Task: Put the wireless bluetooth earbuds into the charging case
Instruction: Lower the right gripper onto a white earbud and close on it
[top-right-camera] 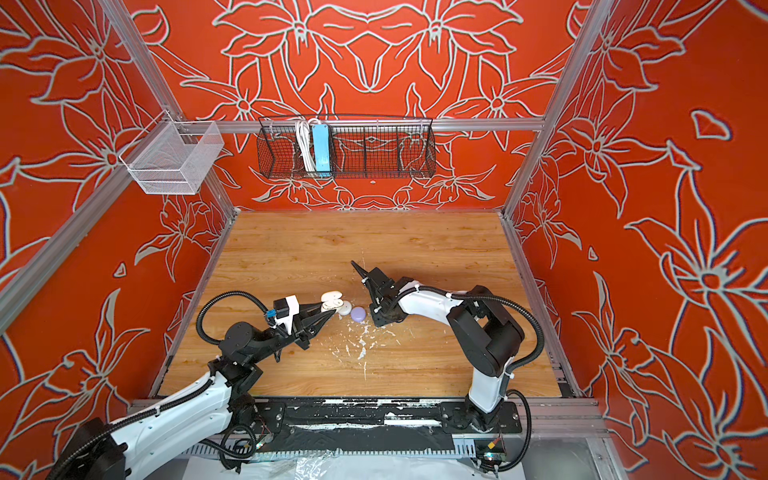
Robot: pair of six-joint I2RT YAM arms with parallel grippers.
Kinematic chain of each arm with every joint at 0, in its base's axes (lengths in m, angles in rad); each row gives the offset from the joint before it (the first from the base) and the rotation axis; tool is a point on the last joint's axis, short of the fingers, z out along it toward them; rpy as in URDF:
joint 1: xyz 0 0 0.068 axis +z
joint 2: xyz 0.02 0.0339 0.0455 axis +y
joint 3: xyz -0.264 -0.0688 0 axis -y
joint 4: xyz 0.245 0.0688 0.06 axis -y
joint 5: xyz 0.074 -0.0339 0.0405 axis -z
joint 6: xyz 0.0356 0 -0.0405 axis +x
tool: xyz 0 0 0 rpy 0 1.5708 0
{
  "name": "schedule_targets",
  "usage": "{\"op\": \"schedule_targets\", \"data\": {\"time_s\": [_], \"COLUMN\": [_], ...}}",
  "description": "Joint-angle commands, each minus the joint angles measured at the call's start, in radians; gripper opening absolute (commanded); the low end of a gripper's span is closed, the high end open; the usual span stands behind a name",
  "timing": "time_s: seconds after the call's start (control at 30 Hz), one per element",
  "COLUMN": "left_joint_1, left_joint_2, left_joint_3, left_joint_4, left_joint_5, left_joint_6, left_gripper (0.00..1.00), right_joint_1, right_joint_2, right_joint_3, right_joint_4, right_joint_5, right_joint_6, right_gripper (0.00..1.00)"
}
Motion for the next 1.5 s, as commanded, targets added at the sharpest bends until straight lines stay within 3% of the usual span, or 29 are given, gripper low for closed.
{"op": "schedule_targets", "data": {"time_s": [0.0,0.53,0.8,1.2,1.47], "left_joint_1": [-0.008,-0.022,-0.026,-0.027,-0.029], "left_joint_2": [-0.012,-0.036,-0.041,-0.049,-0.053], "left_joint_3": [0.007,0.015,0.015,0.013,0.011], "left_joint_4": [-0.002,-0.030,-0.036,-0.040,-0.044], "left_joint_5": [0.003,0.007,0.004,0.003,0.003], "left_joint_6": [0.019,0.028,0.039,0.045,0.051], "left_gripper": [0.00,0.00,0.00,0.00,0.00], "right_joint_1": [-0.004,-0.007,-0.013,-0.016,-0.017], "right_joint_2": [0.038,0.122,0.134,0.152,0.156], "right_joint_3": [0.047,0.135,0.144,0.136,0.129], "right_joint_4": [-0.079,-0.147,-0.153,-0.133,-0.124], "right_joint_5": [0.017,0.041,0.046,0.051,0.041], "right_joint_6": [0.037,0.078,0.081,0.081,0.078], "right_gripper": [0.46,0.38,0.29,0.31,0.26]}}
